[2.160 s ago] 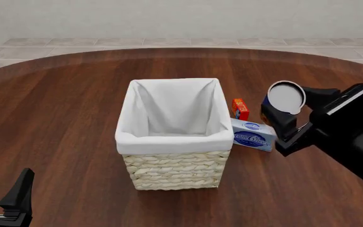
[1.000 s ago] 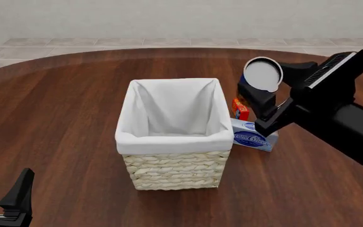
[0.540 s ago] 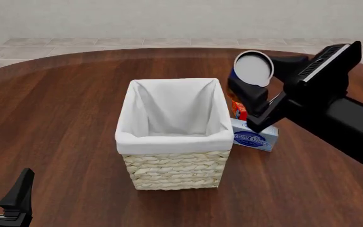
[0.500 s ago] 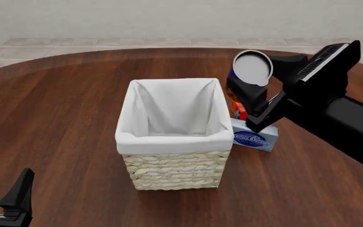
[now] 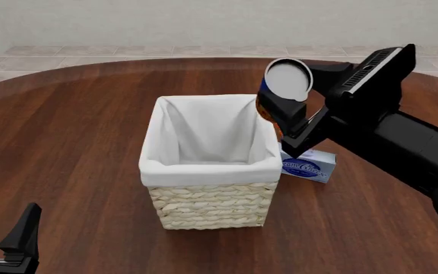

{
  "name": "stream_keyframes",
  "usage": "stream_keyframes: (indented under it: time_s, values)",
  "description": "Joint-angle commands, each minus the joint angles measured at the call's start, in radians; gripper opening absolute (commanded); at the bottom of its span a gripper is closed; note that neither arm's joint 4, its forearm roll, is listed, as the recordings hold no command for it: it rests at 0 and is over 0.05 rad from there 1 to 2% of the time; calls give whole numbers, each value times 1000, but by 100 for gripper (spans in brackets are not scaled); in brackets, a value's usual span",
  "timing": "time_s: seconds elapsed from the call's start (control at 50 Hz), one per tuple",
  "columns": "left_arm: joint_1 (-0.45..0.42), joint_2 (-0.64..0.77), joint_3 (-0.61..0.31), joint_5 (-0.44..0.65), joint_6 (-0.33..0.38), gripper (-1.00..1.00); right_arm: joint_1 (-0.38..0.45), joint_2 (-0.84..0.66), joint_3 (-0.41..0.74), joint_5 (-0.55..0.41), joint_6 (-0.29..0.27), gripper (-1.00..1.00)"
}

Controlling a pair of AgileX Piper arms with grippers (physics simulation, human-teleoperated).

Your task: Pick up the alphabet soup and put it in the basket.

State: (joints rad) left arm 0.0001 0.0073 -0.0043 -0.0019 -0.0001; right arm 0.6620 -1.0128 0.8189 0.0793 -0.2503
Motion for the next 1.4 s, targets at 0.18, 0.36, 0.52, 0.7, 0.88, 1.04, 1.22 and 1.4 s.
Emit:
stream_keyframes:
  time_s: [0.18,0.36,0.52,0.7,0.88,1.04,1.22,1.4]
  values:
    - [0,0,0,0,0,100,30,-41,33,25,20,-100]
    - [0,0,0,0,0,100,33,-70,32,44,25,-100]
    - [0,0,0,0,0,100,35,-98,46,56,30,-100]
    - [0,0,0,0,0,100,38,-128,62,64,33,-100]
    - [0,0,0,0,0,100,41,-158,75,66,42,-100]
    - [0,0,0,0,0,100,45,-177,87,69,41,-100]
    - [0,0,0,0,0,100,51,-196,91,74,38,-100]
    - [0,0,0,0,0,100,51,-208,96,77,38,-100]
